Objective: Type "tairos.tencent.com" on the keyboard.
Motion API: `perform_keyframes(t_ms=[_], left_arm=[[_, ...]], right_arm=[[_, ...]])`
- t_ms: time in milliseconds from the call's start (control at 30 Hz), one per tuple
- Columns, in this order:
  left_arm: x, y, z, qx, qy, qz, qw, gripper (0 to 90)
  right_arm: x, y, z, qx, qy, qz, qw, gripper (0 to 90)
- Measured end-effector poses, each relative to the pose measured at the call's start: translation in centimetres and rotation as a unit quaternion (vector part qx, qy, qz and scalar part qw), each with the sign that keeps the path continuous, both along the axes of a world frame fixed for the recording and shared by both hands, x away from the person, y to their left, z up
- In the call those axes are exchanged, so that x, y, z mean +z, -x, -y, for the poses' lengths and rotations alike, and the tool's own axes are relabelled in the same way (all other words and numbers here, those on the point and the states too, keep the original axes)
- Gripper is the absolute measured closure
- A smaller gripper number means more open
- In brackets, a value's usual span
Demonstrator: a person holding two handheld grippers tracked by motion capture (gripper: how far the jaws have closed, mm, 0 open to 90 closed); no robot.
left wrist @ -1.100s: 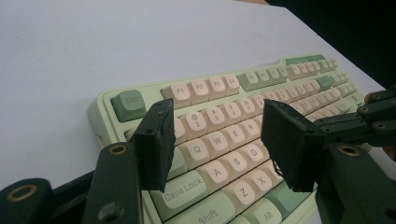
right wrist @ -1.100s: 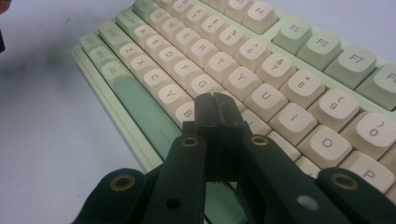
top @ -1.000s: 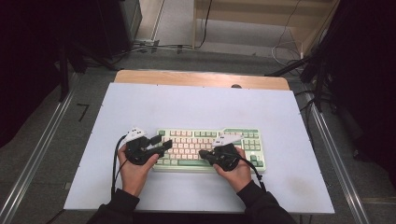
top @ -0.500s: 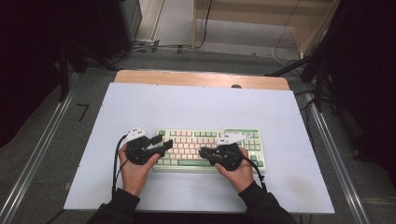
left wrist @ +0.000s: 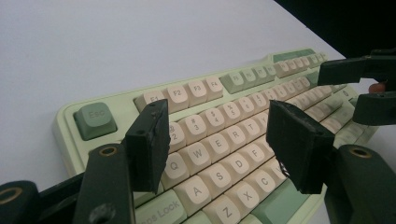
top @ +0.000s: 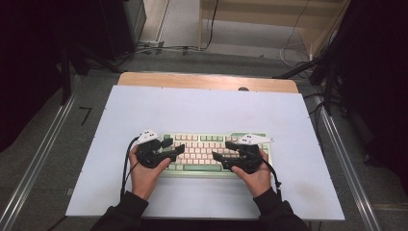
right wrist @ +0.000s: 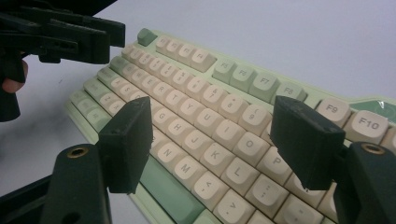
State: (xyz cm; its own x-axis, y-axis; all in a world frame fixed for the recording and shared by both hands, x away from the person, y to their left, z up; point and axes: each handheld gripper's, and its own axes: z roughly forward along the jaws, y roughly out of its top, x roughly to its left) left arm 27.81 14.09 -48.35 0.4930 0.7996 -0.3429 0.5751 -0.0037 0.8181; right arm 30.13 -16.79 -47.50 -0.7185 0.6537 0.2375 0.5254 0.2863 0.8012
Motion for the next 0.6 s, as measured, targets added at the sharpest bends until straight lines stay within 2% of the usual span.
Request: perform_keyframes(t_ms=[600], left_arm=[[0.0,-0.8,1.2,-0.016,0.001,0.0,0.9999,41.8]], right_arm=[[-0.2,0.3,1.4,-0.02,0.004,-0.009,0.9997,30.1]])
